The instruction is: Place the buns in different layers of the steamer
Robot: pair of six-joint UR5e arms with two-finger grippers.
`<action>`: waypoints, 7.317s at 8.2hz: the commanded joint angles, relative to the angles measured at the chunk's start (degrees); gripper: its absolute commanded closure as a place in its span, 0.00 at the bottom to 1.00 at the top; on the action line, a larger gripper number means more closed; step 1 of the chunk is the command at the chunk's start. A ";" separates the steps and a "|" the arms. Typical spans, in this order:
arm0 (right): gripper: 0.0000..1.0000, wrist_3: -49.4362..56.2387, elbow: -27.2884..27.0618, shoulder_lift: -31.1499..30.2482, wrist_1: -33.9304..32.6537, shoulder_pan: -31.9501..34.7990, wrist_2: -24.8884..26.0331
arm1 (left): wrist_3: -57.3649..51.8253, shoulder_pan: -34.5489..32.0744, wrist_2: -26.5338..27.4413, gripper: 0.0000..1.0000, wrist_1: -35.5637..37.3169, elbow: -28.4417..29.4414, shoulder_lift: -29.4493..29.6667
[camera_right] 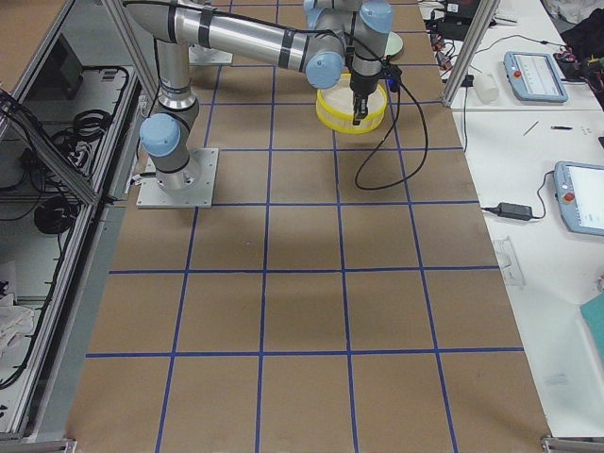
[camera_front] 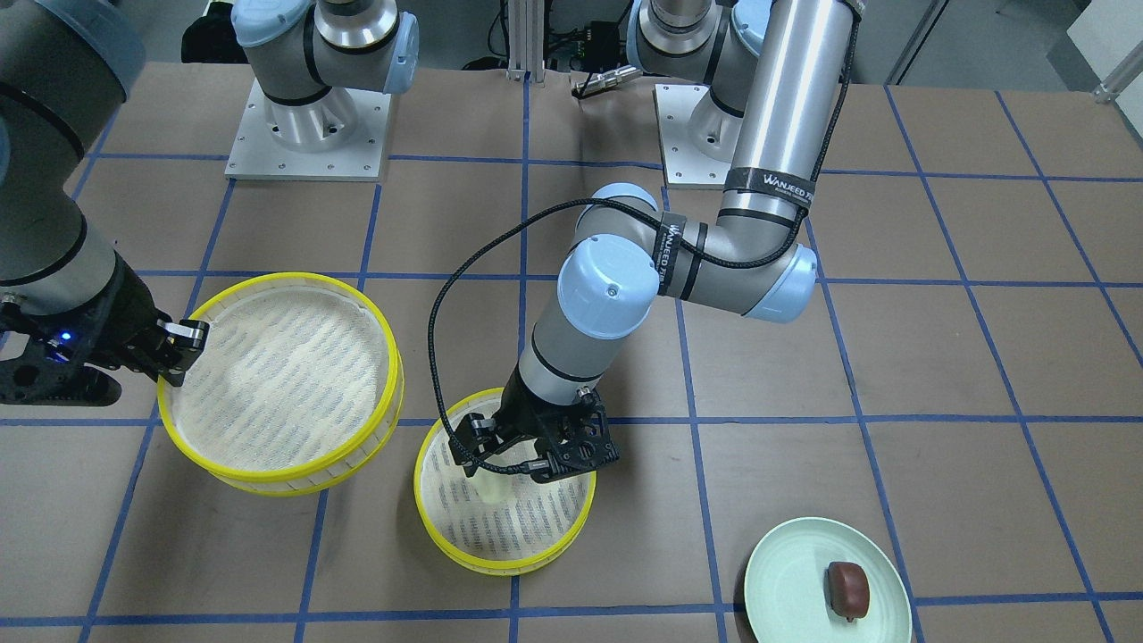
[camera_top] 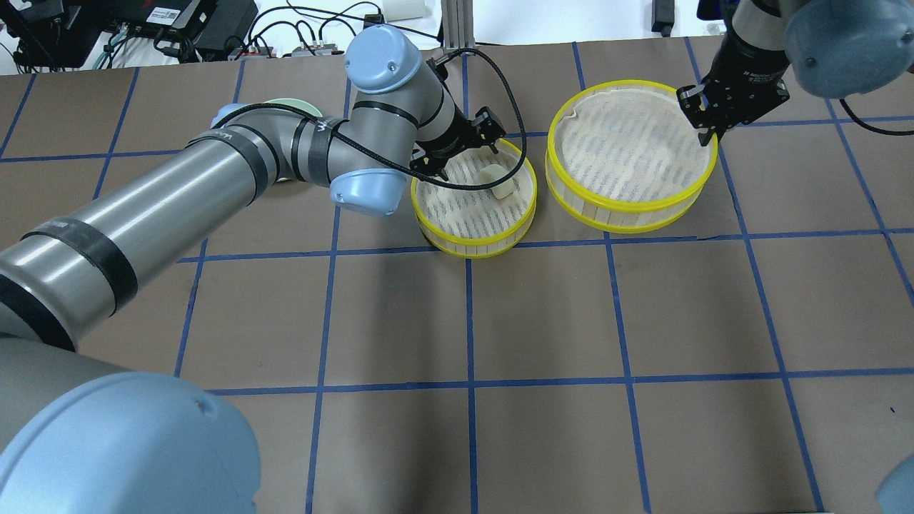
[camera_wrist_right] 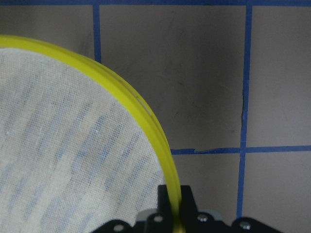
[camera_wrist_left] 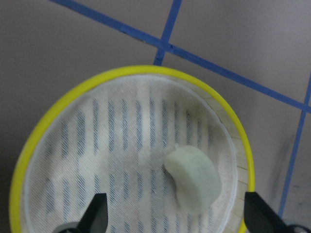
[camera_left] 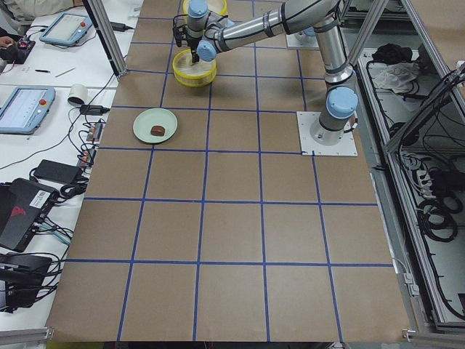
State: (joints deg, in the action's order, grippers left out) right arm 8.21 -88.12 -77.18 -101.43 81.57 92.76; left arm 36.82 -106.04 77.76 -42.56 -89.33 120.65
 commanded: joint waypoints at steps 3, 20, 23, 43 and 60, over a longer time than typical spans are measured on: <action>1.00 -8.53 -0.21 1.50 -0.96 4.36 -0.03 | -30.42 11.70 11.36 0.00 -0.34 1.18 -1.73; 1.00 -30.27 -0.48 12.84 -15.82 18.10 -3.99 | -52.89 28.08 7.93 1.00 4.06 2.32 10.05; 1.00 -30.62 -0.48 13.02 -15.82 18.10 -4.34 | -52.29 27.99 7.93 1.00 2.75 2.41 7.33; 0.00 -7.33 1.54 -6.14 8.09 12.21 -3.55 | -1.48 -3.56 4.50 0.00 -4.99 1.44 -3.58; 0.00 -8.38 1.37 -6.06 7.91 11.95 -3.37 | -35.59 18.67 10.49 0.00 -46.83 -0.29 -29.31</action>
State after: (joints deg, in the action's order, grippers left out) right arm -0.17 -86.75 -83.29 -93.48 93.52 89.39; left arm 0.95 -87.29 90.65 -88.07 -85.71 95.01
